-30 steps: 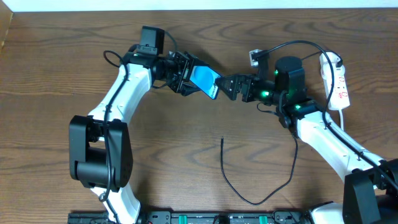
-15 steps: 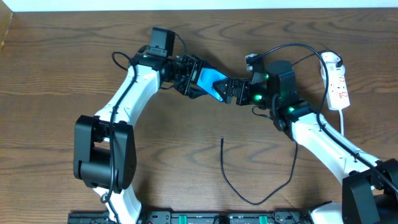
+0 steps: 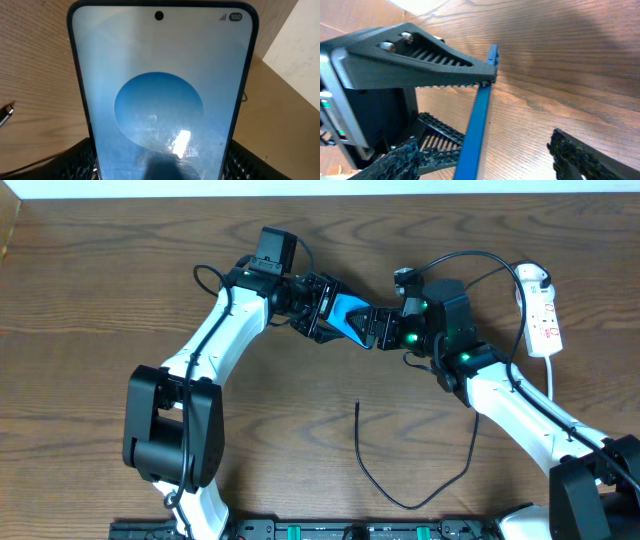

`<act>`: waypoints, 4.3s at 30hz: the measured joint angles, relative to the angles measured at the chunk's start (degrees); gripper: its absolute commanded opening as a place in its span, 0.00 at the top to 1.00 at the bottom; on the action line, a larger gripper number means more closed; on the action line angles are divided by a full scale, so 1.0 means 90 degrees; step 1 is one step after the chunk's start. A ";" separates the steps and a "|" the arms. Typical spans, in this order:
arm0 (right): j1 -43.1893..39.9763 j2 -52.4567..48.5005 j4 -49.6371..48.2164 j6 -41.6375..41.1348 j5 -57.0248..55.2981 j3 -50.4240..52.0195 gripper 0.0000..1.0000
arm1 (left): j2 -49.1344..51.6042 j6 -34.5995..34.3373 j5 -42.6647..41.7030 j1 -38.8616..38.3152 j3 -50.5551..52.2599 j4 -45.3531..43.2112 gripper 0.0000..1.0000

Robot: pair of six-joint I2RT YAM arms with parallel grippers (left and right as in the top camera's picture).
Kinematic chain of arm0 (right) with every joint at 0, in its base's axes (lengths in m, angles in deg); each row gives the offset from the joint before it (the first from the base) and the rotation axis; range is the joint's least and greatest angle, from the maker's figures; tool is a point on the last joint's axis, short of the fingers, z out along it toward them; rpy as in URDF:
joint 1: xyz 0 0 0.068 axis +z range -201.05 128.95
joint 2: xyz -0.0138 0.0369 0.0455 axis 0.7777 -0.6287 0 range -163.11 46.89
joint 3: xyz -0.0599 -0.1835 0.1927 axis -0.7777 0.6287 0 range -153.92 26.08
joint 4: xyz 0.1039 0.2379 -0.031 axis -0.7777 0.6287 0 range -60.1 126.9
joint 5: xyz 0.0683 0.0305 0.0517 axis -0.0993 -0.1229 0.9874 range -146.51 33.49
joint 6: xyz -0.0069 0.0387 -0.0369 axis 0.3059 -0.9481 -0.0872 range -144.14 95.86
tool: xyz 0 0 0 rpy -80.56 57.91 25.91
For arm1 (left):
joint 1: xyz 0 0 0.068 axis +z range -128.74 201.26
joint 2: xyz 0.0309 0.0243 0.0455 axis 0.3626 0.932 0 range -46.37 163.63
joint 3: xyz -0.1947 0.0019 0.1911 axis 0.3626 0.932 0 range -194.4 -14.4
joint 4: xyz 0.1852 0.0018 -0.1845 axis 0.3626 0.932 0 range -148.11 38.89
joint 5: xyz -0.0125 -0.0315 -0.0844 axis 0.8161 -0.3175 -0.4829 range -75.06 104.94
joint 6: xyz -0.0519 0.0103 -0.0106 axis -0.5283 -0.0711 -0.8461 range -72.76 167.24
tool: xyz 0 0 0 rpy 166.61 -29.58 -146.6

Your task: Plug charger to phone and switch on socket

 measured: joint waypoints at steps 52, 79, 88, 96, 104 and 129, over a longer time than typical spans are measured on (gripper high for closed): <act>0.0304 0.0000 0.0189 0.0236 -0.0573 0.0000 0.85 | 0.0000 -0.0554 0.0430 -0.0228 0.0000 -0.0007 0.93; -0.0855 -0.0109 -0.0279 -0.0549 -0.1022 0.0024 0.99 | -0.0138 -0.0372 -0.0464 -0.0068 -0.0015 -0.1035 0.02; -0.1438 -0.0109 -0.0981 -0.3888 -0.0780 0.0024 0.99 | -0.0138 -0.0279 -0.0498 -0.0070 -0.0015 -0.2905 0.02; -0.1447 -0.0109 -0.2713 -0.6297 -0.0034 0.0022 0.99 | -0.0138 -0.0279 0.0189 -0.0070 -0.0015 -0.3854 0.02; -0.1285 -0.0109 -0.3177 -0.7291 0.0255 0.0022 0.98 | -0.0138 -0.0673 0.0816 -0.0078 -0.0015 -0.3973 0.02; -0.0746 -0.0109 -0.3232 -0.8286 0.0532 0.0022 0.98 | -0.0138 -0.1001 0.1168 -0.0129 -0.0015 -0.4277 0.64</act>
